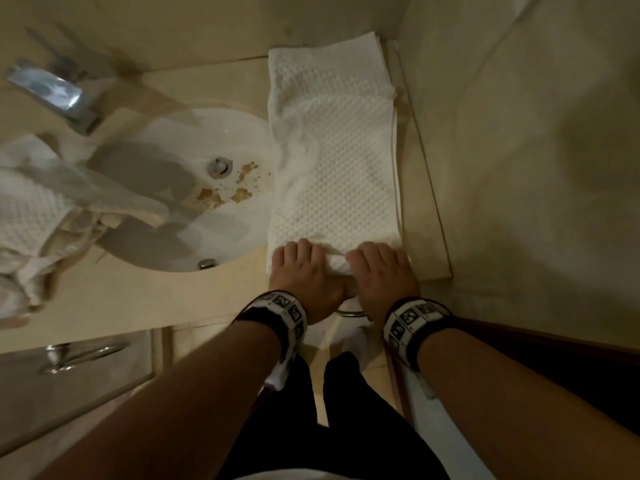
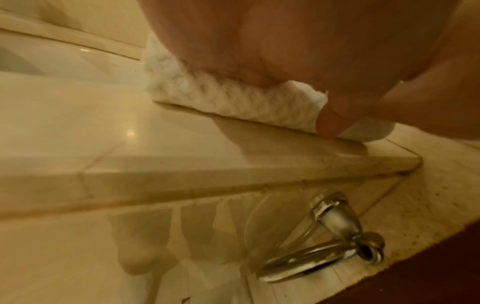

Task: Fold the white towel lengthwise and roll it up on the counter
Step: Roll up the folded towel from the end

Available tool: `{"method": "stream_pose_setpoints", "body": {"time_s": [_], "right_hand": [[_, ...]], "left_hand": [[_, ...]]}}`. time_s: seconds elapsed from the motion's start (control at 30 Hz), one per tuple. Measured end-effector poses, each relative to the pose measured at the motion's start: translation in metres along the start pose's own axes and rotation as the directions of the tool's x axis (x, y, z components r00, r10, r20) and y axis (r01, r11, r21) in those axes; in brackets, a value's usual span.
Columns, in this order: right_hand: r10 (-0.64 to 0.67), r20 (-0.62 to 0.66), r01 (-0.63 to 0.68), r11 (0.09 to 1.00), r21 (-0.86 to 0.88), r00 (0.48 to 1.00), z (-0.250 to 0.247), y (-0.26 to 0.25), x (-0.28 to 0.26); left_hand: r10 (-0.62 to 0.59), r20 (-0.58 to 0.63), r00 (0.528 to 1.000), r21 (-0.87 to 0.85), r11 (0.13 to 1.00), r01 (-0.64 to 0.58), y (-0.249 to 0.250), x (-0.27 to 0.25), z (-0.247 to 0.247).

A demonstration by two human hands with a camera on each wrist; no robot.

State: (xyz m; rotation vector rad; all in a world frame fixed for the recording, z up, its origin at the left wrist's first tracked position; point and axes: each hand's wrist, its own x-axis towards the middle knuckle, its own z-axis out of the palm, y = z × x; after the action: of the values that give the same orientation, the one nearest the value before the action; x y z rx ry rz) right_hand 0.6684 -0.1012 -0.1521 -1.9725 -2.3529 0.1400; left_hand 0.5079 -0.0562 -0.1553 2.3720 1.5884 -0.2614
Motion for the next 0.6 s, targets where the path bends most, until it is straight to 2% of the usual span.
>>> {"method": "stream_pose_setpoints", "body": {"time_s": [0.07, 0.13, 0.2, 0.27, 0.33, 0.4, 0.5, 0.6], "right_hand": [[-0.087, -0.073, 0.086, 0.996, -0.026, 0.994, 0.006, -0.002, -0.008], [-0.067, -0.054, 0.065, 0.997, -0.051, 0.996, 0.016, -0.006, -0.017], [-0.008, 0.068, 0.011, 0.999, -0.047, 0.998, 0.023, -0.01, -0.023], [0.044, 0.221, -0.038, 0.999, -0.028, 0.974, 0.023, -0.014, -0.021], [0.063, 0.287, -0.059, 0.998, -0.022, 0.956, 0.023, -0.015, -0.016], [0.072, 0.292, -0.073, 0.997, -0.008, 0.954, 0.025, -0.016, -0.012], [0.11, 0.248, -0.114, 0.994, 0.002, 0.962, 0.03, -0.019, -0.009], [0.126, 0.26, -0.132, 0.991, 0.004, 0.957, 0.03, -0.021, -0.004]], "left_hand": [[0.001, -0.002, 1.0, -0.025, 1.0, -0.001, -0.002, -0.003, 0.002], [0.025, -0.013, 1.0, -0.018, 1.0, -0.025, -0.005, -0.012, 0.011], [0.033, 0.015, 0.999, -0.011, 0.999, -0.033, -0.005, -0.02, 0.021], [0.017, 0.032, 0.999, -0.017, 1.0, -0.017, -0.004, -0.026, 0.025], [-0.002, 0.058, 0.998, -0.028, 1.0, 0.003, -0.003, -0.027, 0.026], [-0.01, 0.033, 0.999, -0.058, 0.998, 0.011, -0.001, -0.031, 0.027], [0.068, -0.04, 0.997, -0.077, 0.995, -0.071, 0.009, -0.042, 0.034], [0.091, -0.047, 0.995, -0.059, 0.994, -0.093, 0.01, -0.039, 0.038]]}}
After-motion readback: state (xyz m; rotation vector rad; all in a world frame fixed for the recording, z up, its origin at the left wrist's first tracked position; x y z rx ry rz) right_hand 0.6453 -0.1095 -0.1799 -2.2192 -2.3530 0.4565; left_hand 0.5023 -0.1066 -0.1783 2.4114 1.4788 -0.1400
